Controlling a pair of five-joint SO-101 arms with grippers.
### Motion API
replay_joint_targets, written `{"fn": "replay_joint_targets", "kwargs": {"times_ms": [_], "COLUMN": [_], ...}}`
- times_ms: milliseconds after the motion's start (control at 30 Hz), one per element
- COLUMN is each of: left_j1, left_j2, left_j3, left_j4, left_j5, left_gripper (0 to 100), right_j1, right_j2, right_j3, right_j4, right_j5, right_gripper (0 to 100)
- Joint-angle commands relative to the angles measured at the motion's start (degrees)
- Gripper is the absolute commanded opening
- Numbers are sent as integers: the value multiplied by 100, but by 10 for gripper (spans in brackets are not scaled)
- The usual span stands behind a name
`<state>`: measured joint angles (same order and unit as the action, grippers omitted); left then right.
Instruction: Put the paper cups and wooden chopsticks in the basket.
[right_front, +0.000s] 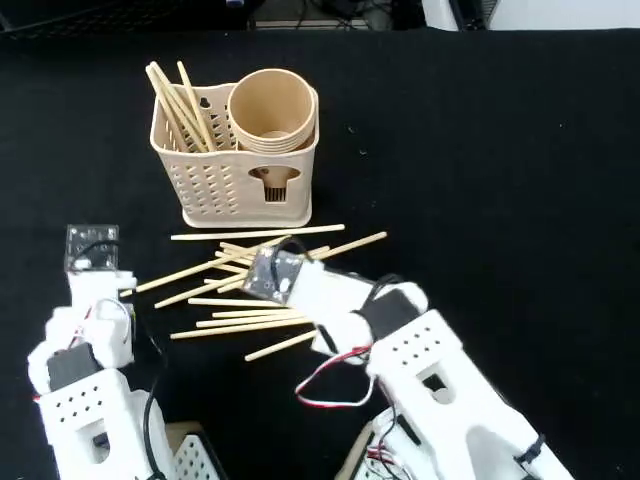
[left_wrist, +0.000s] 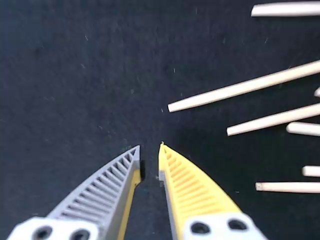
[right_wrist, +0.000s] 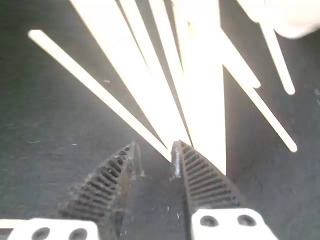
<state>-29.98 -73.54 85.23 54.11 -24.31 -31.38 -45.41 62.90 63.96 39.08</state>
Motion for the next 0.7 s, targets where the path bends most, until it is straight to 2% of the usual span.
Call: {"fn": "replay_joint_targets", "kwargs": {"times_ms": [0,267,567,667], "left_j1": [-22,22,22,22], "left_j2": [18,18,18,18], "left_j3": [347,418,418,418], "left_j4": [-413,-571,-563,-554], "left_j5": [-35,-26,-26,-26], "left_gripper": [83,83,83,83], "right_j1": [-334,-1099,-1108,-1108], "right_j2": [365,1956,3530,3899], "right_j3": [-75,-690,-1332,-1481], "right_j4": [-132,-141,-149,-237], "right_j5": [-44,193,466,448], "right_gripper": [192,211,208,144]}}
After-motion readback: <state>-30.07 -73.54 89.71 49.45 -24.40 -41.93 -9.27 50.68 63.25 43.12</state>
